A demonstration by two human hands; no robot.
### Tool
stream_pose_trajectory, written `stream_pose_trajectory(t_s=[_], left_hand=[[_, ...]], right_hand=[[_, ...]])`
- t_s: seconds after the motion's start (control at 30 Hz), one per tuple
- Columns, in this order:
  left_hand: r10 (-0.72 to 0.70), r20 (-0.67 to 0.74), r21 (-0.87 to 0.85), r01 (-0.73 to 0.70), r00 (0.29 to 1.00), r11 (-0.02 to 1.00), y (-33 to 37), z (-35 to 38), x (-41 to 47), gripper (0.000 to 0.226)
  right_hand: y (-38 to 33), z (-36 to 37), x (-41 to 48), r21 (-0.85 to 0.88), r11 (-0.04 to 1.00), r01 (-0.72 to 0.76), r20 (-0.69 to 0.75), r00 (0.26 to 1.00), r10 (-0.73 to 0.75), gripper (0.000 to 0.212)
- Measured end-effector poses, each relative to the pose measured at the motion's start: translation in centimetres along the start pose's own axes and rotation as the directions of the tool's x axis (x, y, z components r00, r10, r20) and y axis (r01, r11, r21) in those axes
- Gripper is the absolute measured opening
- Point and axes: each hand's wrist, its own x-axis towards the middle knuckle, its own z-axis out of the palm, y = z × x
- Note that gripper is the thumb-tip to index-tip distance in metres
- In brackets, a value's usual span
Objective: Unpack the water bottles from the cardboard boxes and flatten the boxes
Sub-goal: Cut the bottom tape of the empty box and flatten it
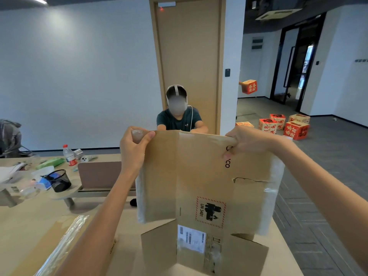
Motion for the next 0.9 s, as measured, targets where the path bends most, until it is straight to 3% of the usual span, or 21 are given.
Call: stream_pose_trajectory(t_s=[0.17, 0.3, 0.47, 0.6, 0.9], left_hand=[[-0.018, 0.118, 0.205, -0.007, 0.993, 0.979, -1.5, 1.3, -0.4, 0.040], [-0.132, 0.184, 0.314, 0.069, 0.974, 0.947, -6.1, 2.5, -2.2, 0.040], [-0.233, 0.222, 0.398, 0.130, 0.947, 0.908, -9.4, 4.3, -2.0, 0.038], [-0.329, 0.263, 0.497, 0.165, 0.907, 0.852, -13.0, 5.6, -1.9, 0.043], [-0.522, 0.223, 0.573, 0.323, 0.823, 0.754, -19.3, 5.0, -7.5, 0.034]], right_hand=[[1.4, -0.7, -0.3, 0.067, 0.992, -0.106, 0.217, 0.972, 0.089, 0.019], [4.5, 3.2, 1.2, 0.108, 0.974, -0.199, 0.372, 0.917, 0.146, 0.019], [8.2, 7.8, 3.2, 0.148, 0.950, -0.275, 0.441, 0.878, 0.185, 0.032], [10.2, 10.0, 4.7, 0.195, 0.926, -0.323, 0.544, 0.821, 0.172, 0.022], [12.2, 18.4, 5.6, 0.093, 0.925, -0.369, 0.623, 0.746, 0.236, 0.034]])
